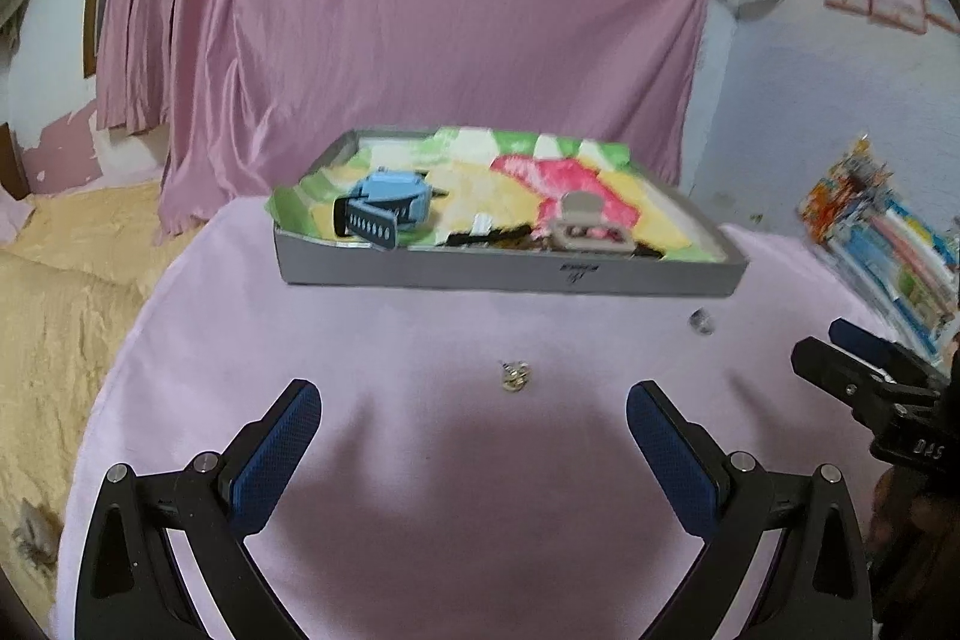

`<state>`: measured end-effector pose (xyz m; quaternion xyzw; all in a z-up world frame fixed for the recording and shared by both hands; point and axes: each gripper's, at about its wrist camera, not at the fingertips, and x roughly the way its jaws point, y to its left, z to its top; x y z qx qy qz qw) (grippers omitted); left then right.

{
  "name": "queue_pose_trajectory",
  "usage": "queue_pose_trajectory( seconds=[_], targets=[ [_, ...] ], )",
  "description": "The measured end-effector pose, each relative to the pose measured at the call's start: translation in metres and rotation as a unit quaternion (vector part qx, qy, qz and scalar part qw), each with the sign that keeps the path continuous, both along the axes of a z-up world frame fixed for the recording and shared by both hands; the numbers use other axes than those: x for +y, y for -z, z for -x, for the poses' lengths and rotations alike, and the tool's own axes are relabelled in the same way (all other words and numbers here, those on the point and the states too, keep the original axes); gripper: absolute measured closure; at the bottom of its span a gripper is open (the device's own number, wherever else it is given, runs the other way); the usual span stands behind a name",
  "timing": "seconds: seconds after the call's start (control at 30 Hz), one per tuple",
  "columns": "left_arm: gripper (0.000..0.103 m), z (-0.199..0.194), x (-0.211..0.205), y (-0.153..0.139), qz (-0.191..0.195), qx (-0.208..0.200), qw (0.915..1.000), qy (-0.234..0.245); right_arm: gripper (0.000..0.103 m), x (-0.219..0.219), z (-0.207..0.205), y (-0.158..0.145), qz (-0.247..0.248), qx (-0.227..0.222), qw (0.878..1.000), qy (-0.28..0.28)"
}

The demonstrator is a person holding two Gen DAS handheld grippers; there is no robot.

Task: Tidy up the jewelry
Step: 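Withdraw both open tools from the tray toward the last two items, then grasp the small gold charm with the left tool while the right tool grasps the silver ring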

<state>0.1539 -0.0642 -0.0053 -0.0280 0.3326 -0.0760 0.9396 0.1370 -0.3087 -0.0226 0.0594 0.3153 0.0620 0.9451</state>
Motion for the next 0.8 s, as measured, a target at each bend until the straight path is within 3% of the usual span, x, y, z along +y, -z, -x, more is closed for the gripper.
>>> queue_pose_trajectory(
  seconds=[0.27, 0.33, 0.4, 0.5, 0.6, 0.8],
  targets=[
    [0.001, -0.017, -0.006, 0.01, -0.014, 0.048, 0.9987, 0.009, 0.008, 0.003, -0.026, 0.017, 0.007, 0.064, 0.998, -0.014],
    [0.007, -0.019, -0.008, 0.01, -0.016, 0.05, 0.9985, 0.015, 0.019, 0.003, -0.03, 0.018, 0.015, 0.07, 0.997, -0.015],
    [0.02, -0.023, -0.01, 0.012, -0.016, 0.057, 0.998, 0.023, 0.034, 0.004, -0.036, 0.021, 0.01, 0.087, 0.996, -0.02],
    [0.034, -0.029, -0.013, 0.015, -0.013, 0.068, 0.9971, 0.032, 0.036, 0.005, -0.043, 0.024, 0.008, 0.106, 0.994, -0.028],
    [0.046, -0.034, -0.016, 0.017, -0.008, 0.079, 0.9959, 0.044, 0.046, 0.008, -0.05, 0.023, 0.012, 0.117, 0.992, -0.035],
    [0.051, -0.039, -0.021, 0.018, -0.001, 0.087, 0.9944, 0.061, 0.054, 0.016, -0.068, 0.023, 0.044, 0.122, 0.991, -0.031]
  ],
)
